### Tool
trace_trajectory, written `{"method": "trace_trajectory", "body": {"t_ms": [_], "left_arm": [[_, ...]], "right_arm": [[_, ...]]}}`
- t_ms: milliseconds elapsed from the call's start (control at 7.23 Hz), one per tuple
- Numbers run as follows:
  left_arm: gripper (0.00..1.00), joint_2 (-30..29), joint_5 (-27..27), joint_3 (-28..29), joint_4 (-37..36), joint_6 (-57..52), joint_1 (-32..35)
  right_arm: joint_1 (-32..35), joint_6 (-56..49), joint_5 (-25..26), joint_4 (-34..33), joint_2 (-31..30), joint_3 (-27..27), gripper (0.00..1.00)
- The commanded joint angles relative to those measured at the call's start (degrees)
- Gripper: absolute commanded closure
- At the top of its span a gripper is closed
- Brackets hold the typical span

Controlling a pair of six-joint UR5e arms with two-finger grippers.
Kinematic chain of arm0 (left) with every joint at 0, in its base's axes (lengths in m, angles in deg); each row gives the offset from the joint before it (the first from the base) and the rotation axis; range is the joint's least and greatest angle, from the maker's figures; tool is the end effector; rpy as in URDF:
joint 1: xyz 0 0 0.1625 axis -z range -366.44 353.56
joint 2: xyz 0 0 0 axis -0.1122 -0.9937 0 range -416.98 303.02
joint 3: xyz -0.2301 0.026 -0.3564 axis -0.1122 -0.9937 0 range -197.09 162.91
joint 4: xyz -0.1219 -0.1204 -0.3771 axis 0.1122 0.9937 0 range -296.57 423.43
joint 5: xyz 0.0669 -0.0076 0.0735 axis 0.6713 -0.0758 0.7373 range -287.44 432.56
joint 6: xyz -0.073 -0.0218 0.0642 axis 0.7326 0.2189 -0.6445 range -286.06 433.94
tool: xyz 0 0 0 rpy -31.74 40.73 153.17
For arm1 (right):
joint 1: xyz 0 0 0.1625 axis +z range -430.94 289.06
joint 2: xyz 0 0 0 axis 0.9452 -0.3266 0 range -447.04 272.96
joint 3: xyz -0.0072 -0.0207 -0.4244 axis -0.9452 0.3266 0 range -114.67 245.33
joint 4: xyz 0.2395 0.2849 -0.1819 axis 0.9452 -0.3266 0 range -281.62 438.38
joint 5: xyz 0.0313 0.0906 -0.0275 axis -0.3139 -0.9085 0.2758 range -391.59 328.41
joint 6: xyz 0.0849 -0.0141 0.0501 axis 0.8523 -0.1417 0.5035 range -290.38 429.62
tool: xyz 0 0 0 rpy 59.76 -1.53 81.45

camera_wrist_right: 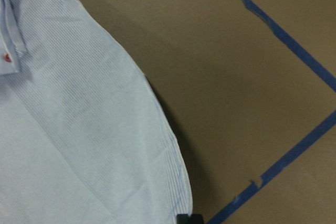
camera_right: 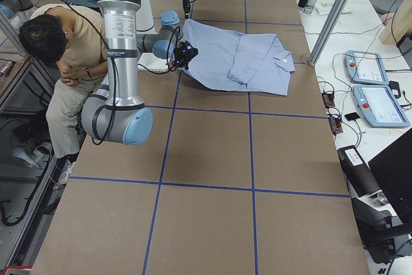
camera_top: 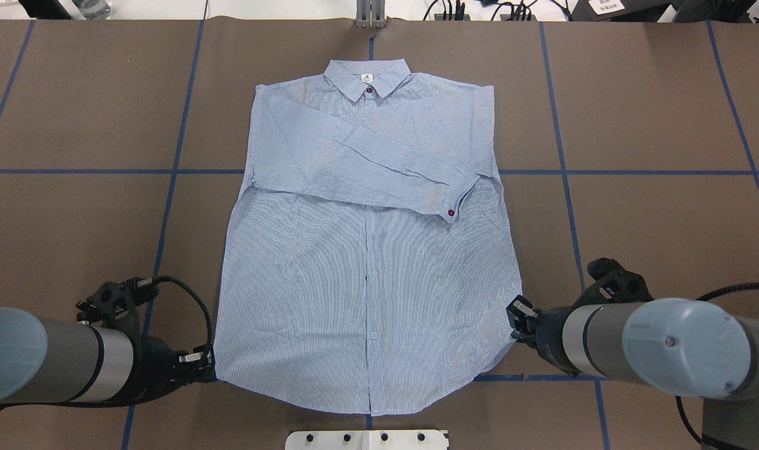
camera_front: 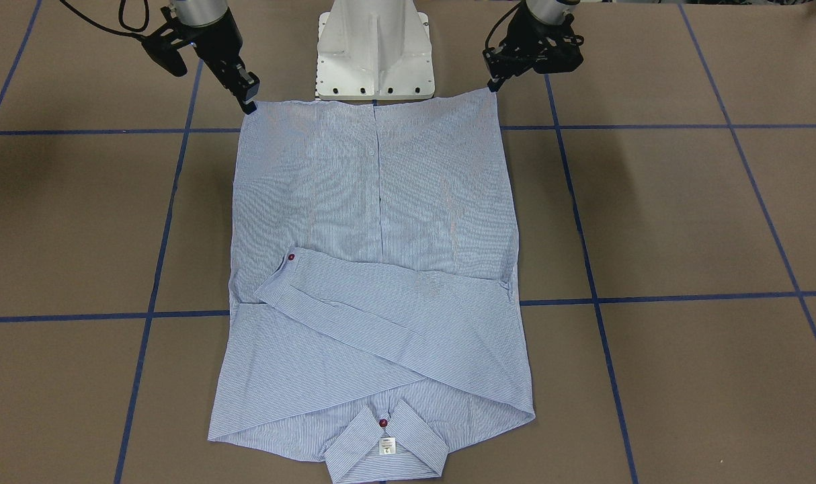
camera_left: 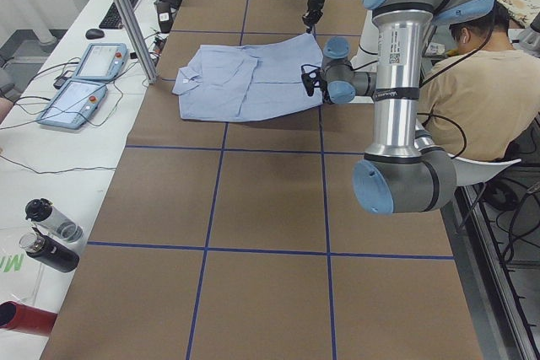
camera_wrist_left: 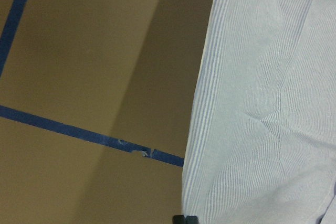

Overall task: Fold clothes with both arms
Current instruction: 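Grasp both hem corners and lift them toward the collar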

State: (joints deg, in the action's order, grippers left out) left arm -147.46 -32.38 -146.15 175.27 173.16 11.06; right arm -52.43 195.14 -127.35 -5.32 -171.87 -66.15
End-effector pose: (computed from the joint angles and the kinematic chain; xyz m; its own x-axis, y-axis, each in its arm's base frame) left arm 0.3855 -0.2344 0.2965 0.4390 -0.3008 -0.8467 0.1469 0.9536 -0.2626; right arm -0.3845 -0.2587 0.2806 0.3257 0.7186 0.6144 -0.5273 0.6775 -0.5129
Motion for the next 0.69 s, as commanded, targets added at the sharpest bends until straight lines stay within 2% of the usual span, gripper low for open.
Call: {"method": "trace_trajectory", "body": {"t_ms": [0, 138, 277, 415, 553], "left_arm": [[1.0, -2.24, -2.37, 2.92, -0.22, -4.39, 7.34], [1.0, -4.59, -2.72, 5.11, -0.39, -8.13, 12.42], [1.0, -6.62, -6.73, 7.66, -0.39, -11.82, 18.39], [1.0, -10.47, -11.12, 12.38, -0.31, -14.3, 23.32], [1.0, -14.42, -11.51, 16.34, -0.39, -14.32, 25.54]], "right_arm": [[11.24, -0.63, -9.15, -0.14, 5.53, 4.18, 1.0], [14.07, -1.67, -9.79, -0.15, 8.25, 7.87, 1.0], [16.36, -4.9, -9.79, -0.15, 10.71, 11.3, 1.0], [18.99, -7.54, -9.79, -0.15, 11.09, 13.16, 1.0], [20.76, -9.75, -9.53, -0.15, 11.26, 14.05, 1.0]]}}
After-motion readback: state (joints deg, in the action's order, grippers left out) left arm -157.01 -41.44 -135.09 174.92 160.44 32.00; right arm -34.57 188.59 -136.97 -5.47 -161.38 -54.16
